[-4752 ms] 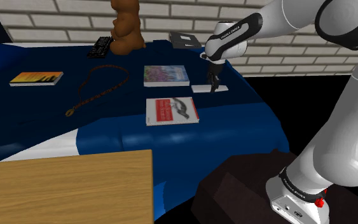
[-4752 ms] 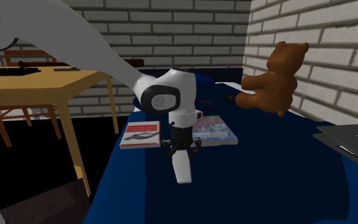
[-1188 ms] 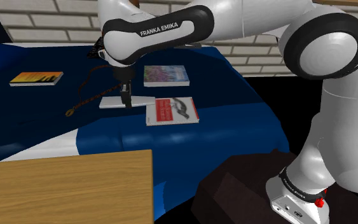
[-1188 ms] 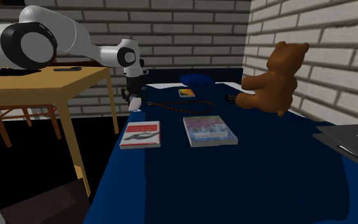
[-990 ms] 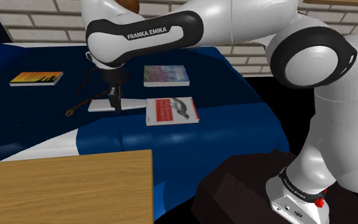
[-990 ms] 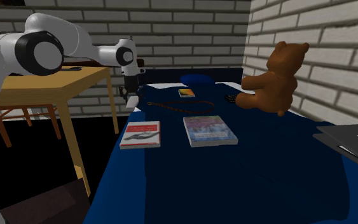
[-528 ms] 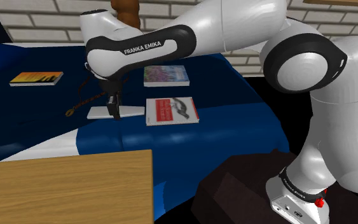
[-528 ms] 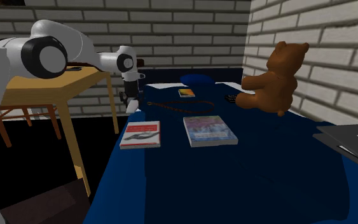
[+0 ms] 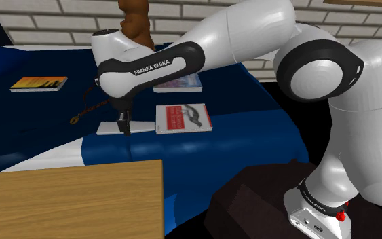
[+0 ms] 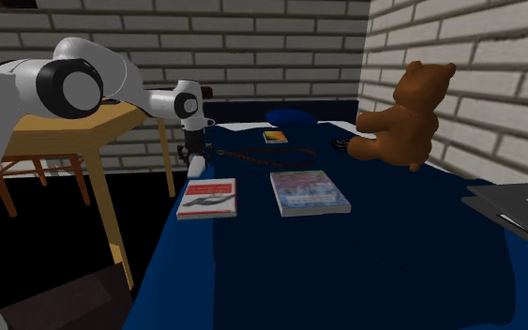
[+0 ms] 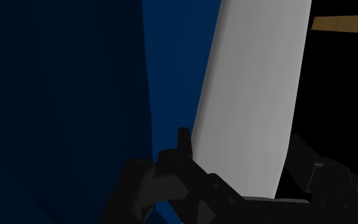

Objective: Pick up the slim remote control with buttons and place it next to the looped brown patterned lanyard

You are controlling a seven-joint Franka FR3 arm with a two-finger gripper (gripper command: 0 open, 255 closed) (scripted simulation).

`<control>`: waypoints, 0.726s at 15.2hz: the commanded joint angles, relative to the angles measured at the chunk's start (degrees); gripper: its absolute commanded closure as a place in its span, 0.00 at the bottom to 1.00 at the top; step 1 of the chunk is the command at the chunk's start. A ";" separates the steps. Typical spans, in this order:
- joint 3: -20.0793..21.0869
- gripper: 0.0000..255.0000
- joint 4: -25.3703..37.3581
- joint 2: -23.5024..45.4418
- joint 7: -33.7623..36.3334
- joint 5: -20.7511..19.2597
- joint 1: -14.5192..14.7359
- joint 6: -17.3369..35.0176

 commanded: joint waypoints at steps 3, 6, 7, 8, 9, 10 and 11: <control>0.00 1.00 -0.84 0.60 0.01 0.00 0.02 1.50; 0.00 1.00 -0.83 0.60 0.01 0.00 0.02 1.50; 0.00 1.00 -0.83 0.60 0.01 0.00 0.02 1.50; 0.00 1.00 -0.83 0.60 0.01 0.00 0.02 1.50; 0.00 1.00 -0.83 0.60 0.01 0.00 0.02 1.50; 0.00 0.00 -0.83 0.60 0.01 0.00 0.02 1.50; 0.00 0.00 -0.83 0.61 0.01 0.00 0.02 1.50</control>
